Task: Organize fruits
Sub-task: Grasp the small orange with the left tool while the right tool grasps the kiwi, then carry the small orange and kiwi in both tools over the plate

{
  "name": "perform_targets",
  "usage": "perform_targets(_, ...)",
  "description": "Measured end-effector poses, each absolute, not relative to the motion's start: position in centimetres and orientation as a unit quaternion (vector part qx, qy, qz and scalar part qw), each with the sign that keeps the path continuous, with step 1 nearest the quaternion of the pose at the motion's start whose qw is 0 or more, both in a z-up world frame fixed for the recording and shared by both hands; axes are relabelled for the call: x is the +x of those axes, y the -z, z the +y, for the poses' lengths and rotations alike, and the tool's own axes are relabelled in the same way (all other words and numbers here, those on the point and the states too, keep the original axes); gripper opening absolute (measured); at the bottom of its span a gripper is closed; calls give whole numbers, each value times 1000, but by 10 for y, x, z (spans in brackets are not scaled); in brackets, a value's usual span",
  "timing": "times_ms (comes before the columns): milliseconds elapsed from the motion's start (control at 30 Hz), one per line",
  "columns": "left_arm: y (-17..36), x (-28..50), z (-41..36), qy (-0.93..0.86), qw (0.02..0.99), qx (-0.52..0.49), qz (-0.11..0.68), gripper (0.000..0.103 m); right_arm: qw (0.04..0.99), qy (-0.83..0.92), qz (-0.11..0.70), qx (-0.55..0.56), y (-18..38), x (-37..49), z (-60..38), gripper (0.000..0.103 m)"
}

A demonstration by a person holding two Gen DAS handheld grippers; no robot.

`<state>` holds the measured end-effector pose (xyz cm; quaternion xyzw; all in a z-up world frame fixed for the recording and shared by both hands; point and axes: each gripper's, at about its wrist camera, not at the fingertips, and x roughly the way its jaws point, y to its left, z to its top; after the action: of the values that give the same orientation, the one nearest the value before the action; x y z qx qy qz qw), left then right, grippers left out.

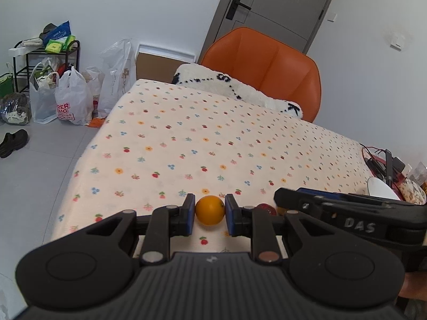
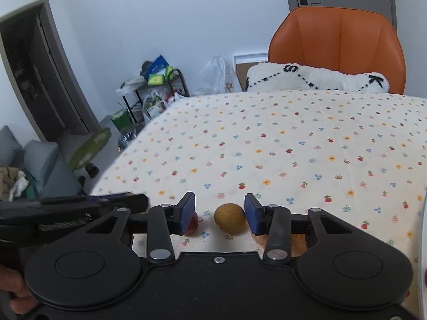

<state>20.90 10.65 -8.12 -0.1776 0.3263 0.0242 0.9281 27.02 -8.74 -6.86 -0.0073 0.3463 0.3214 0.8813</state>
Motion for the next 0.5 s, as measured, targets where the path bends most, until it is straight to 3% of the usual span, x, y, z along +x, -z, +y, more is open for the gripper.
perform_targets(67, 79, 206, 108, -27, 929, -179, 323, 22, 880, -320, 352, -8, 71, 271, -87, 33)
perform_targets(233, 76, 200, 108, -29, 930, -179, 320, 22, 877, -316, 361, -9, 76, 267, -90, 25)
perform_targets(500, 67, 190, 96, -21, 934, -176, 310, 22, 881, -318, 350, -2, 63, 250, -106, 25)
